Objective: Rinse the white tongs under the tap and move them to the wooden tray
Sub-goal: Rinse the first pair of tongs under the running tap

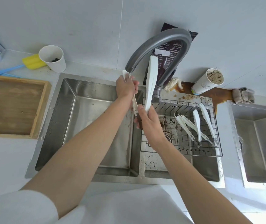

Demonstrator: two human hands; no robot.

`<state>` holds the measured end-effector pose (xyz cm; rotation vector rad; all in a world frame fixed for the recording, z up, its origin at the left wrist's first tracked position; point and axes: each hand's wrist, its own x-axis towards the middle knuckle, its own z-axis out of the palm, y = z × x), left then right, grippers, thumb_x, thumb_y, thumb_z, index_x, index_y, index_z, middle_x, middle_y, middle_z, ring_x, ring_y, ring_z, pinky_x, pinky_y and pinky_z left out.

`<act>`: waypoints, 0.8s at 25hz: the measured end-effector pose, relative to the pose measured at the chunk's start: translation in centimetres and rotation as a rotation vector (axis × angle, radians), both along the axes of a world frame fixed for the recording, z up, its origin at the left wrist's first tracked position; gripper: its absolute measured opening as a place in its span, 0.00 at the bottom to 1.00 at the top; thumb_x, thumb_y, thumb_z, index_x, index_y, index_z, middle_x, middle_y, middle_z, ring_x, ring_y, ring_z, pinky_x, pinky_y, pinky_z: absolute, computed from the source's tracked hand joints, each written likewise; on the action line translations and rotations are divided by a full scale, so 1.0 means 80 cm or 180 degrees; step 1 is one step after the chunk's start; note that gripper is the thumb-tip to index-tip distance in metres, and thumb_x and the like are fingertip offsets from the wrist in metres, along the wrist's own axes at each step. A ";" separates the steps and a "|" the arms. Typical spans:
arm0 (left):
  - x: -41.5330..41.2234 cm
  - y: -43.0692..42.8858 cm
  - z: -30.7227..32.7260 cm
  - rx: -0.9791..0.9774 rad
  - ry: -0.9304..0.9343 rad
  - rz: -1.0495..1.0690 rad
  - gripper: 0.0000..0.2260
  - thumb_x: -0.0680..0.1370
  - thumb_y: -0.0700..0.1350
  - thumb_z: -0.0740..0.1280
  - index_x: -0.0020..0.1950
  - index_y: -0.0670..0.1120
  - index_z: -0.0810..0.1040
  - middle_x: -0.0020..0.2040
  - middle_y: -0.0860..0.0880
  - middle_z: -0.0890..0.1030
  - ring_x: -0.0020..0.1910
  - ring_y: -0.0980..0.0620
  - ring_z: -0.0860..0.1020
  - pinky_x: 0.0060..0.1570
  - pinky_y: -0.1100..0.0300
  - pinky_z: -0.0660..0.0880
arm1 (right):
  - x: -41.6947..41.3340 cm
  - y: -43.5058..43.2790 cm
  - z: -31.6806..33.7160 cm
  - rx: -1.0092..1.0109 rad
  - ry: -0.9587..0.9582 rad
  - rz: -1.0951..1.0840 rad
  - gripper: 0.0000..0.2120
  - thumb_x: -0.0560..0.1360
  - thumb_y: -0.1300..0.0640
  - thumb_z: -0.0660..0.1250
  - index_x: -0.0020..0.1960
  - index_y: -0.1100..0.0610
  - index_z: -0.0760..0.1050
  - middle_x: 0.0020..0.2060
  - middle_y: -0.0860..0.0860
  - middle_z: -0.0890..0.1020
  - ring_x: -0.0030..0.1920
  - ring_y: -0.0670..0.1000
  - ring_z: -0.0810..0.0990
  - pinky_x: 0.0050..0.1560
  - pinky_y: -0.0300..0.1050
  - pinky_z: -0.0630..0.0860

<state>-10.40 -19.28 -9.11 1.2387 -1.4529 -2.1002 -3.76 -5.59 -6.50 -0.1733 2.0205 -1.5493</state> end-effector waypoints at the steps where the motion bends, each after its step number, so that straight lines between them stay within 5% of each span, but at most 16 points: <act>1: -0.001 -0.005 0.001 0.0043 0.0006 0.0053 0.08 0.84 0.44 0.57 0.51 0.43 0.74 0.35 0.47 0.80 0.24 0.58 0.75 0.25 0.65 0.72 | 0.000 0.002 0.000 0.0023 -0.0017 0.0022 0.12 0.83 0.48 0.59 0.48 0.56 0.68 0.33 0.51 0.76 0.31 0.47 0.72 0.34 0.39 0.72; 4: 0.003 -0.013 -0.002 0.0181 0.0090 0.0101 0.08 0.83 0.41 0.57 0.59 0.42 0.74 0.39 0.45 0.81 0.26 0.56 0.77 0.26 0.64 0.73 | 0.011 0.009 -0.006 0.0059 -0.0119 0.0024 0.13 0.83 0.48 0.59 0.51 0.58 0.69 0.34 0.51 0.76 0.33 0.48 0.72 0.35 0.40 0.71; 8: 0.021 0.012 -0.004 -0.0073 0.0147 -0.0185 0.06 0.84 0.43 0.57 0.57 0.45 0.72 0.38 0.49 0.79 0.23 0.60 0.74 0.23 0.67 0.70 | 0.017 0.002 -0.012 -0.0135 -0.0194 -0.0167 0.11 0.83 0.49 0.59 0.49 0.57 0.69 0.28 0.42 0.74 0.31 0.46 0.72 0.32 0.40 0.70; 14: 0.043 0.028 -0.012 0.0209 0.0152 -0.0336 0.09 0.84 0.45 0.56 0.61 0.44 0.72 0.34 0.51 0.74 0.22 0.60 0.69 0.22 0.67 0.67 | 0.017 0.004 -0.013 -0.0171 -0.0192 -0.0143 0.10 0.83 0.50 0.59 0.50 0.58 0.68 0.27 0.42 0.74 0.29 0.45 0.72 0.30 0.40 0.69; 20: 0.020 -0.008 0.009 -0.0071 0.0129 -0.0141 0.08 0.84 0.42 0.56 0.57 0.44 0.74 0.35 0.50 0.77 0.24 0.58 0.71 0.22 0.64 0.68 | 0.027 0.003 -0.008 -0.0132 -0.0336 -0.0126 0.15 0.84 0.51 0.58 0.56 0.64 0.69 0.42 0.57 0.78 0.36 0.49 0.73 0.33 0.40 0.71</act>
